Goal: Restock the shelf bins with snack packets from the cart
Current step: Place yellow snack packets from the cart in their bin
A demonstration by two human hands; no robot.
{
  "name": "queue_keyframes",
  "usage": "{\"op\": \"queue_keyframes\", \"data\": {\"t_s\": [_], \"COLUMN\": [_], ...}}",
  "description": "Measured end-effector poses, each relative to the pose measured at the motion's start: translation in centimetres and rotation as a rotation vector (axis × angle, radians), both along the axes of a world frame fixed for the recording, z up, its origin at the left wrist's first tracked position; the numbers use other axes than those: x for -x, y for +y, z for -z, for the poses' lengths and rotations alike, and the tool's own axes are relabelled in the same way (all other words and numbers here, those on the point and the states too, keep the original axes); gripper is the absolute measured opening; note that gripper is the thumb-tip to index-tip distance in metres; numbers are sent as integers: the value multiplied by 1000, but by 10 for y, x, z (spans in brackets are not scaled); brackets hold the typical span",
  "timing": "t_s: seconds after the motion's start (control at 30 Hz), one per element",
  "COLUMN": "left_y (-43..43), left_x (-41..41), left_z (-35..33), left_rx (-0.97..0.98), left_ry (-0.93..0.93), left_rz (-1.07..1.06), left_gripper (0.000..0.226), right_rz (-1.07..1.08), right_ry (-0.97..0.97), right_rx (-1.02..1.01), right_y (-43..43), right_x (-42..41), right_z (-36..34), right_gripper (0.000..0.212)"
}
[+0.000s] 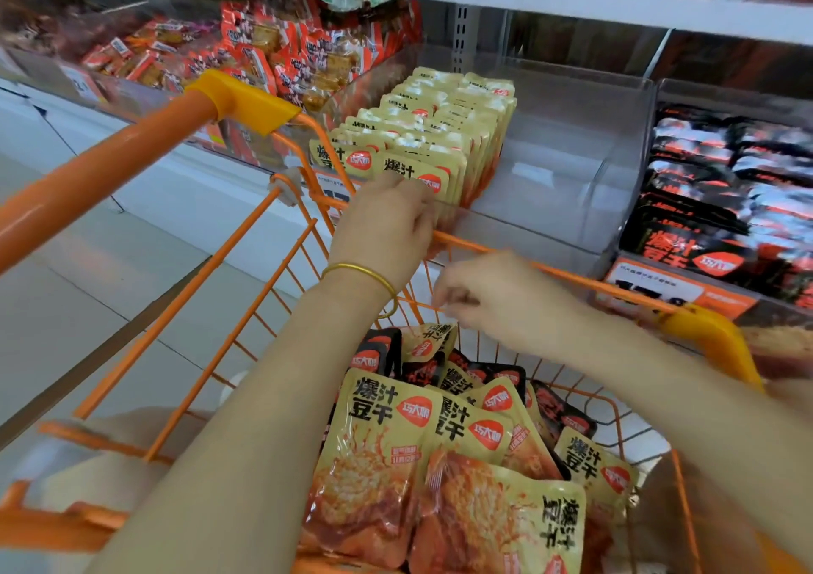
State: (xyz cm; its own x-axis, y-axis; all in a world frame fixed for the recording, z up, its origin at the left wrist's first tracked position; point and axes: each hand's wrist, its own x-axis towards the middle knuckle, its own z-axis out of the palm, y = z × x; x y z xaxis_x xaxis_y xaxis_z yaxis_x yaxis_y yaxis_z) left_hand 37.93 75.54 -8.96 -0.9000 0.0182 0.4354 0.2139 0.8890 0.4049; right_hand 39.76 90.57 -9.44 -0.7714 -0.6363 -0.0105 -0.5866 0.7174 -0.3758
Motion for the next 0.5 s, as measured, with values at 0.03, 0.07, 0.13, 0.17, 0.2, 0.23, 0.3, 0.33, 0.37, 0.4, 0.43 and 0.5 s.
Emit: {"op": "queue_keyframes", "data": {"t_s": [0.03, 0.07, 0.13, 0.17, 0.2, 0.23, 0.3, 0.33, 0.37, 0.4, 0.43, 0.5], "left_y": [1, 1, 0, -1, -2, -2, -2, -1, 0, 0, 1, 3], "left_x": [-1, -1, -2, -1, -1, 0, 0, 0, -1, -2, -2, -3], "left_z": [2, 3, 6, 6, 6, 6, 5, 5, 5, 5, 4, 3], "left_rx": [7, 12, 10, 8, 4, -4, -34, -47, -56, -61, -63, -67], "left_ry": [1, -2, -14, -12, -3, 12, 37, 48, 59, 69, 79, 84], "left_rz": [13, 26, 37, 37, 37, 37, 46, 54, 65, 79, 92, 125], "left_gripper": [19, 18, 19, 20, 21, 21, 21, 21, 21, 21, 21, 20], "right_rz": [-53, -87, -141, -165, -179, -183, -163, -142, -126, -117, -111, -84], "right_ry": [-16, -9, 73, 130, 179, 225, 258, 226, 192, 177, 177, 162], "right_rx": [-128, -237, -386, -426, -450, -456, -429, -386, -316, -211, -69, 258], "right_y": [-3, -6, -11, -12, -12, -13, -11, -9, -5, 1, 9, 26], "right_x": [-1, -1, -1, -1, -3, -1, 4, 7, 10, 12, 12, 9], "right_z": [17, 32, 56, 62, 66, 68, 64, 59, 51, 41, 30, 5], "right_gripper": [32, 42, 50, 49, 47, 44, 33, 28, 25, 23, 22, 22]}}
